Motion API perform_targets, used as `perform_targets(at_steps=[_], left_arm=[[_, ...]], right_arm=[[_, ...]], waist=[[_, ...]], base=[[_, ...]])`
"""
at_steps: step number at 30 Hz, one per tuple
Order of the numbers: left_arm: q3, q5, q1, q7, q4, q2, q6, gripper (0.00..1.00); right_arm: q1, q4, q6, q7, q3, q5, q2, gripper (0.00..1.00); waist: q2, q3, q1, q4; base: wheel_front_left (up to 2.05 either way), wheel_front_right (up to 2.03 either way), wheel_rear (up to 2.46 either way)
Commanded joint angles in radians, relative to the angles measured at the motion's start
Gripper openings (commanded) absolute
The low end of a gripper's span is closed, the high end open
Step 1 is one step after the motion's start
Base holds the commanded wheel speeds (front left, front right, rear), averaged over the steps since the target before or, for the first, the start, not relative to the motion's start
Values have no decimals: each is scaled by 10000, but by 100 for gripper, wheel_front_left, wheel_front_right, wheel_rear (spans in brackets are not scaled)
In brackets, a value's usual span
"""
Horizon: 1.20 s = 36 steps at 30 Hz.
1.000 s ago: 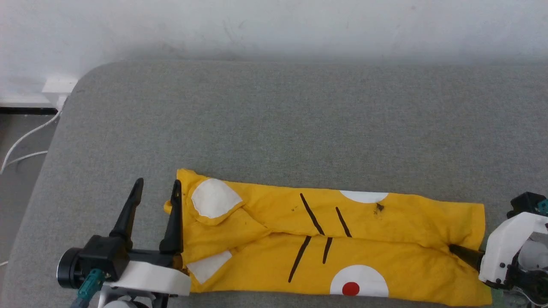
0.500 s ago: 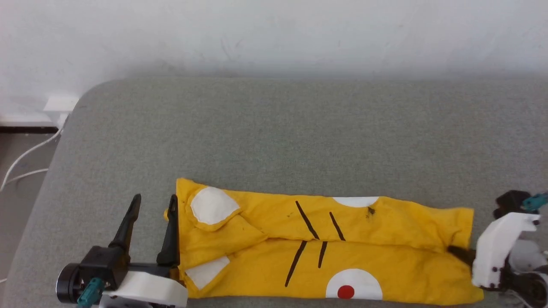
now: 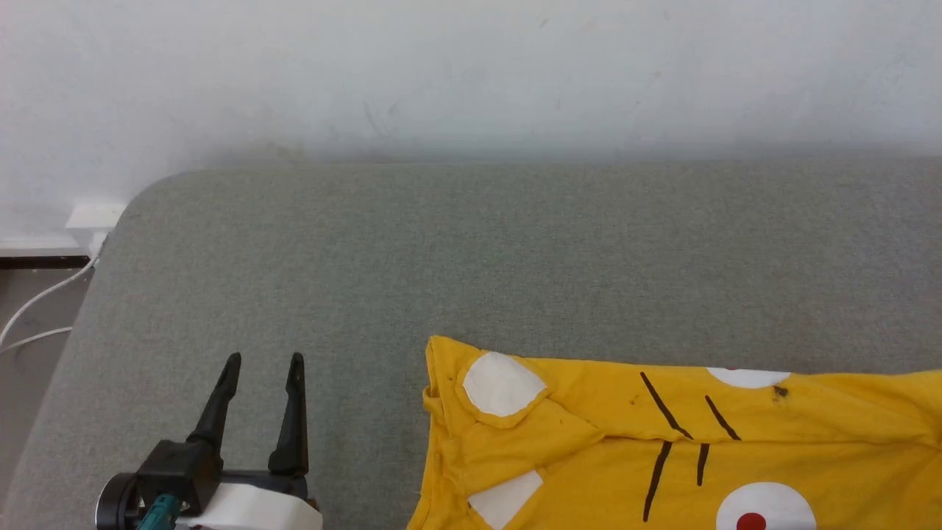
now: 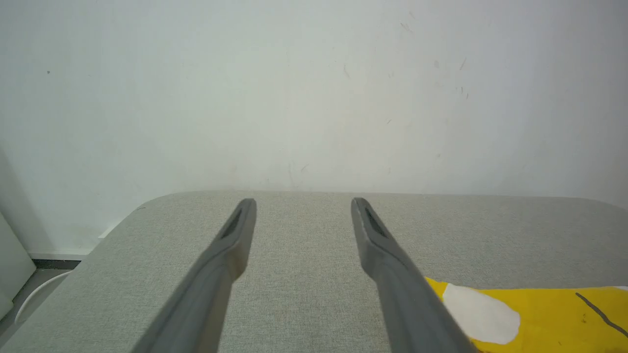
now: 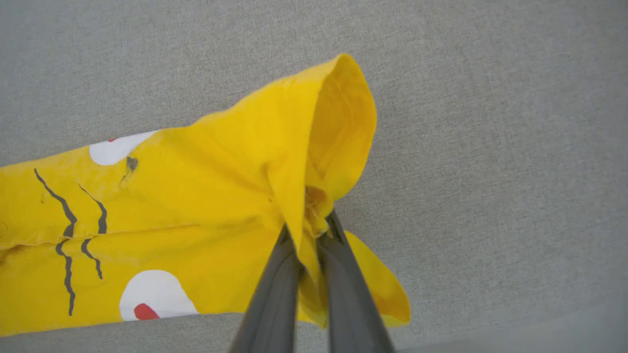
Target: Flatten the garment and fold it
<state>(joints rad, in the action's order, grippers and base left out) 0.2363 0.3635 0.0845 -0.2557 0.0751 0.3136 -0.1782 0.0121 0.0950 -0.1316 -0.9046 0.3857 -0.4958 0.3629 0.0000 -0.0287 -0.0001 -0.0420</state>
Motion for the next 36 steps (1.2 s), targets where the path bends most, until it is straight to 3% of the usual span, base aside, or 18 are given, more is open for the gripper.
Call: perform_targets(at_steps=[1,3,10,16,25,34,36], left_arm=[[-13,59,159,2,63,-10,-74,100],[-17,107,186,11,90,-26,-89,100],[34,162,174,54,136,-37,-117,100],[74,181,82,71,113,-49,-131,100],[338,154,-450,97,-107,-92,74,100],[494,157,-918,33,-441,-296,235,100],[484,166,-957,15,-513,-336,256,100]], right_arm=[[-75,-223,9,-21,202,40,-121,0],[-113,-424,9,-201,227,-16,-358,0],[13,-1413,9,-1779,-535,-2216,-2480,0],[185,-1483,9,-1934,-1680,-3873,-3066,0],[1332,617,9,943,-5346,-6336,-3123,0],[2741,3199,9,3822,-7925,-5645,-3125,0],[2989,3724,9,4410,-8286,-5549,-3125,44]], waist=[[0,14,1,43],[0,21,1,69],[0,32,1,70],[0,-31,1,54],[0,-263,1,-286],[0,-595,1,-672],[0,-661,1,-693]], base=[[0,0,0],[0,0,0],[0,0,0],[0,0,0],[0,0,0],[0,0,0],[0,0,0]])
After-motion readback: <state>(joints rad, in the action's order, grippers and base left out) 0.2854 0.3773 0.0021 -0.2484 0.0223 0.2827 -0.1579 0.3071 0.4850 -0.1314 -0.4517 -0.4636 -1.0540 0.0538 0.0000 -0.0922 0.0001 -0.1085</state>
